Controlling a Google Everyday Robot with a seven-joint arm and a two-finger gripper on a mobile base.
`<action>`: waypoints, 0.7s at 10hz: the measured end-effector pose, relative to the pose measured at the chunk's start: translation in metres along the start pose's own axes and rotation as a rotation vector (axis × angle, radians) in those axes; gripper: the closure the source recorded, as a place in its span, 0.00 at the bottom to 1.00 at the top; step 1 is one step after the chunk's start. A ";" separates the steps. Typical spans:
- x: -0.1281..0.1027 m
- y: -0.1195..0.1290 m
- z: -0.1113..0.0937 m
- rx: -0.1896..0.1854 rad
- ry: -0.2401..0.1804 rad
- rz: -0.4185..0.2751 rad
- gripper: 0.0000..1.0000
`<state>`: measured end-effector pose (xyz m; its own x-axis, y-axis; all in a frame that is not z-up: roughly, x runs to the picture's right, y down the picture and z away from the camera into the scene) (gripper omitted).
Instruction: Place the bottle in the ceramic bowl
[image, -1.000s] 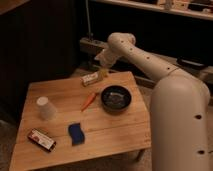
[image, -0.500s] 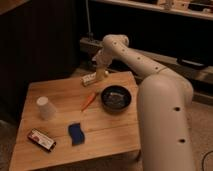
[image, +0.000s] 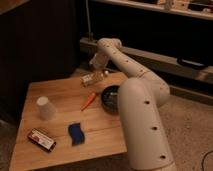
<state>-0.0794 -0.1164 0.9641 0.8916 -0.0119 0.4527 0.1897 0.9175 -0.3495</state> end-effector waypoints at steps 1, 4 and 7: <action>0.003 0.000 0.009 -0.007 -0.002 0.001 0.22; 0.008 -0.002 0.029 -0.021 -0.031 -0.022 0.22; 0.006 -0.001 0.048 -0.047 -0.045 -0.034 0.22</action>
<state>-0.0939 -0.0985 1.0069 0.8650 -0.0235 0.5012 0.2395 0.8970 -0.3714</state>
